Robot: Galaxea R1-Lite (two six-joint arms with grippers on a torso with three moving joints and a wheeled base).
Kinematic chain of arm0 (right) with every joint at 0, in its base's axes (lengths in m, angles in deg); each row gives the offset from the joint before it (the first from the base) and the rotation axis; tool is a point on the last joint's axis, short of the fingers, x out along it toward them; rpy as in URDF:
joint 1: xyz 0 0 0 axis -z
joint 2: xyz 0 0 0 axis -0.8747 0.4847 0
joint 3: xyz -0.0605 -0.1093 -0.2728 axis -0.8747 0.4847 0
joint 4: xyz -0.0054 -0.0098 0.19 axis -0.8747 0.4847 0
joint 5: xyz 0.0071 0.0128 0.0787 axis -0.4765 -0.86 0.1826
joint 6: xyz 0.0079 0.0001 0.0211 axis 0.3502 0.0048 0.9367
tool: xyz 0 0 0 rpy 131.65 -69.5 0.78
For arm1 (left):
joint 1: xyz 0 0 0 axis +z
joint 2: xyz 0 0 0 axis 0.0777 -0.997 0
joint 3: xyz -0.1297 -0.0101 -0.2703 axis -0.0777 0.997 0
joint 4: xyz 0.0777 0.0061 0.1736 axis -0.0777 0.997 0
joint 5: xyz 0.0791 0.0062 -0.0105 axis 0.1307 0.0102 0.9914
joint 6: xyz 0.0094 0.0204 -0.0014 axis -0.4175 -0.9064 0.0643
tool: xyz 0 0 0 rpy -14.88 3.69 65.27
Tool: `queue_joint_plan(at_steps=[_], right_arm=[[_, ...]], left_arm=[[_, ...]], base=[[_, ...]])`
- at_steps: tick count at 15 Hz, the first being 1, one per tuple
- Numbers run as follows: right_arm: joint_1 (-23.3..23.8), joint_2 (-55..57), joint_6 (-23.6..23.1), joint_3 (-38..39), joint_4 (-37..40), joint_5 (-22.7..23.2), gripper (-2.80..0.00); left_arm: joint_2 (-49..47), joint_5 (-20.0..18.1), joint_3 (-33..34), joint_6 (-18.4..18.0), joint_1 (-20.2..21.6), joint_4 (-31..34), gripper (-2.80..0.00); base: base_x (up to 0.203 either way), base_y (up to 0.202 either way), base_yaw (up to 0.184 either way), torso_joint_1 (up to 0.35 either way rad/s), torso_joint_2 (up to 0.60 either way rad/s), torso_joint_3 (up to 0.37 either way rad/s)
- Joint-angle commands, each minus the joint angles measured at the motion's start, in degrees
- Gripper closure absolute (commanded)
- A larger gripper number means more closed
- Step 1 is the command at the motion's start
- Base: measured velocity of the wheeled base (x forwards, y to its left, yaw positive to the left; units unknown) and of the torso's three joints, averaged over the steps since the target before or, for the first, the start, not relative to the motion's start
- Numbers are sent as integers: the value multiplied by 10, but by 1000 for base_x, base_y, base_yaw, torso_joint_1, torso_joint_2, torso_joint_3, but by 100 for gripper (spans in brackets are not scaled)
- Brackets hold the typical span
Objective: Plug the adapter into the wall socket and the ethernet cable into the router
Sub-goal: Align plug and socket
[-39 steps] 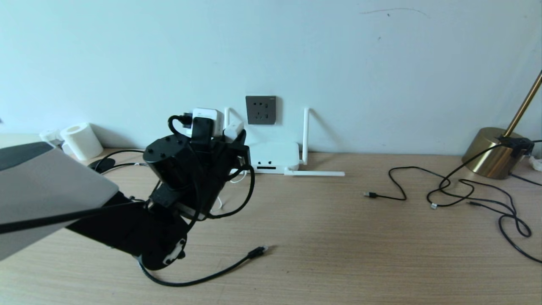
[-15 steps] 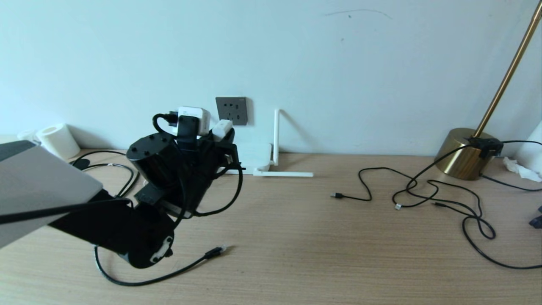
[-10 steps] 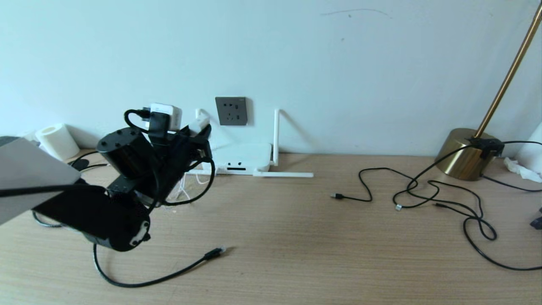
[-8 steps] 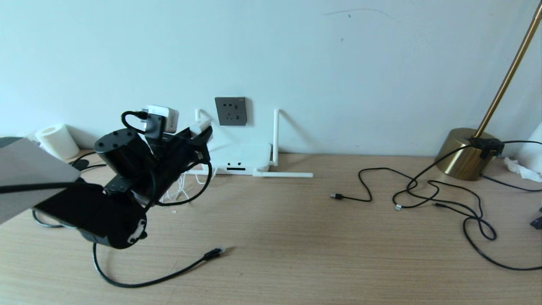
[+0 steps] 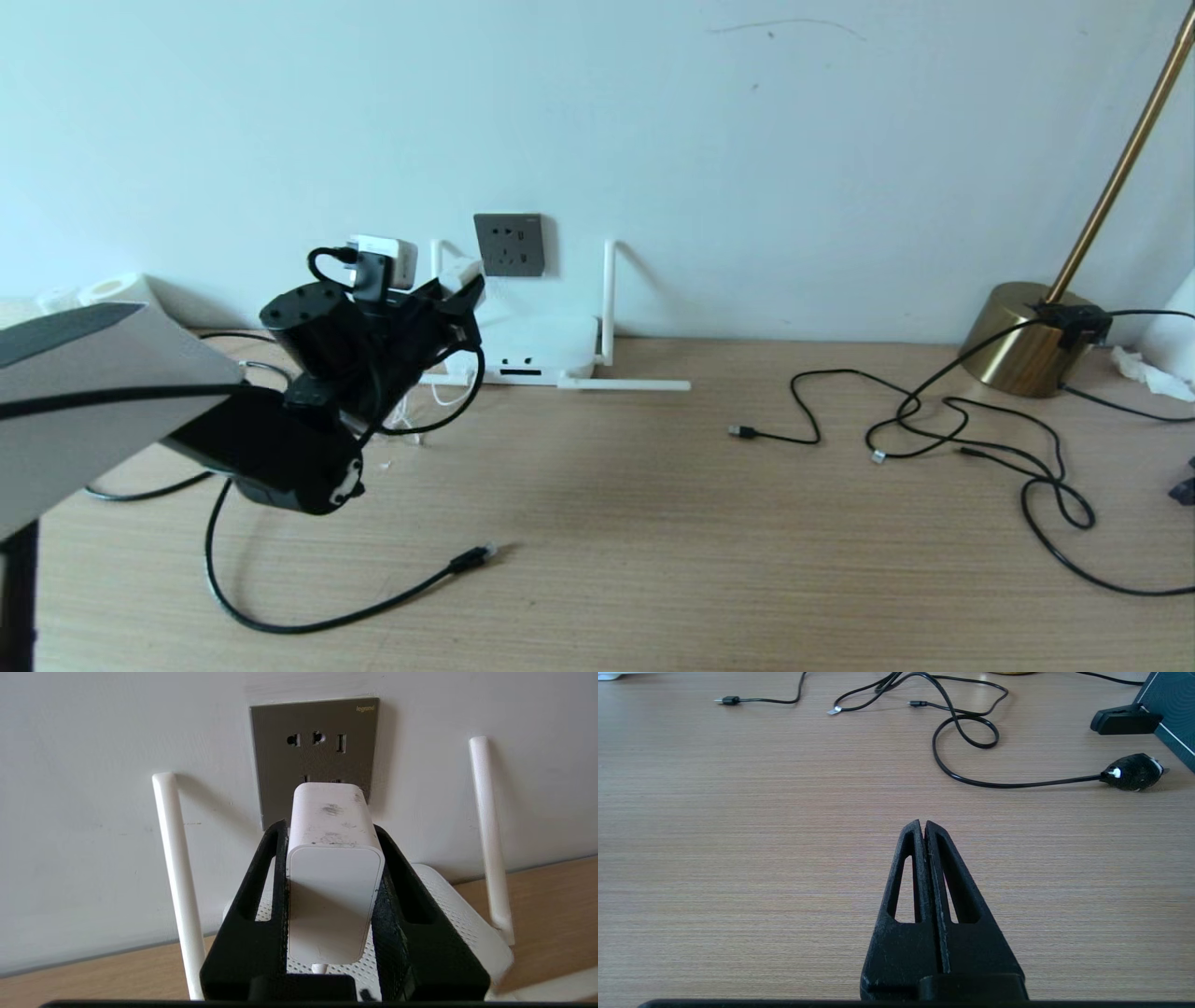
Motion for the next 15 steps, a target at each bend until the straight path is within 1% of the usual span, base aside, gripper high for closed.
queue_joint_plan(at_steps=[1,4,8,9,13,15], right_arm=[[0,-1,1,0,0,0,0],[0,0,0,0,0,0,0],[0,-1,0,0,0,0,0],[0,0,0,0,0,0,0],[0,0,0,0,0,0,0],[0,0,0,0,0,0,0]], left_arm=[[-29,0,-41,0,-7,13,0],[-39,8,-84,-1,-16,46,0],[-65,54,-154,-4,-27,67,0],[-66,61,-159,-4,-28,72,0],[-67,66,-175,-4,-33,88,0],[-71,76,-187,-4,-34,99,0]], base=[[0,0,0,0,0,0],[0,0,0,0,0,0],[0,0,0,0,0,0],[0,0,0,0,0,0],[0,0,0,0,0,0],[0,0,0,0,0,0]])
